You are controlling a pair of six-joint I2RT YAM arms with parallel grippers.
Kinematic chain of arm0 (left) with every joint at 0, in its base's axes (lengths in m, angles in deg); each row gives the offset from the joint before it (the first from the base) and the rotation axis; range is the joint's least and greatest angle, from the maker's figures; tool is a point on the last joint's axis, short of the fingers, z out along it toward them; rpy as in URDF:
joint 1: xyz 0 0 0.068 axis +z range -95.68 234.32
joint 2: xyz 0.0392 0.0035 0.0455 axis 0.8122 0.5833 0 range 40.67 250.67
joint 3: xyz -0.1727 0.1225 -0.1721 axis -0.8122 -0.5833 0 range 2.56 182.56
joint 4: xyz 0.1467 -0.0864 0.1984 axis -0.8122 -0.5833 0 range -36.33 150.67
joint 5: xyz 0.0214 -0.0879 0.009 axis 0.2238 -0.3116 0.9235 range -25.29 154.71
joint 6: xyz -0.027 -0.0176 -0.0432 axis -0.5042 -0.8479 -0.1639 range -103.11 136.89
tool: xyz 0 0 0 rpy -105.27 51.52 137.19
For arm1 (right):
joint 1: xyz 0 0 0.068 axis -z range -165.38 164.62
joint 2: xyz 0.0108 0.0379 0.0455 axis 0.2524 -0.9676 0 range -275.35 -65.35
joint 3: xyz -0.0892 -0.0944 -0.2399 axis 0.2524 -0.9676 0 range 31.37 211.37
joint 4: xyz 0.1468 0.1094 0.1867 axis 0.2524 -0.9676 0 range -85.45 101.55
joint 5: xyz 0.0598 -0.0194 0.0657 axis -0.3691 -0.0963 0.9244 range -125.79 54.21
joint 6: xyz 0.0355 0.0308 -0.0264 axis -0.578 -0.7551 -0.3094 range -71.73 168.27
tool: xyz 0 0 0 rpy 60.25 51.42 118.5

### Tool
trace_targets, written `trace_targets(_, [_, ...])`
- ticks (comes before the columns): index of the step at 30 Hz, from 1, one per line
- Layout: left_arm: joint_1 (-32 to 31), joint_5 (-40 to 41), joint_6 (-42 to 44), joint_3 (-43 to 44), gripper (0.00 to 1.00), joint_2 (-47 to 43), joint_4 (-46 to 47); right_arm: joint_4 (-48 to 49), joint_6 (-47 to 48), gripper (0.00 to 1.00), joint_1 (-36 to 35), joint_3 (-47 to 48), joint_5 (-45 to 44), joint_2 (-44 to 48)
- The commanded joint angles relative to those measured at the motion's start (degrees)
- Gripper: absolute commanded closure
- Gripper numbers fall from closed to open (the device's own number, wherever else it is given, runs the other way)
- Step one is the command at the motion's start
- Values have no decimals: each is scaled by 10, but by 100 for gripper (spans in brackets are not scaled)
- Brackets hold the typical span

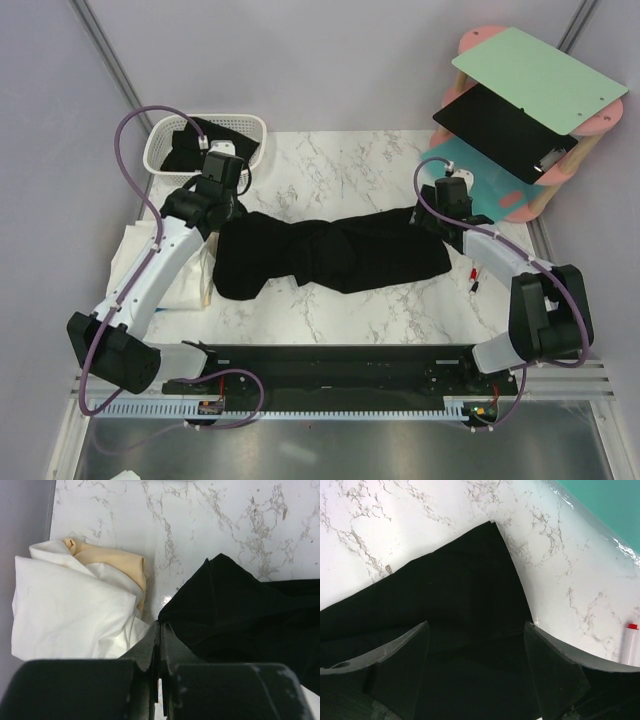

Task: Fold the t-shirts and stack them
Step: Flatten out the tshirt

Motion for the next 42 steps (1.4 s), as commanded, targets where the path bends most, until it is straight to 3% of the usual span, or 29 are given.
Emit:
trace_targets(1, [2, -2, -21, -19, 98, -15, -1, 30, -73, 19, 28, -23, 53, 41])
trace_targets(8, [2, -12, -26, -32, 98, -8, 2, 170, -274, 27, 99, -134, 276, 54])
trace_targets(11, [2, -14, -27, -38, 98, -8, 4, 212, -325, 27, 100, -168, 312, 44])
trace_targets(24, [2, -22, -26, -60, 98, -11, 24, 283, -369, 28, 107, -215, 299, -17])
trace_targets(42, [2, -14, -22, -63, 98, -9, 26, 321, -384, 29, 112, -141, 284, -99])
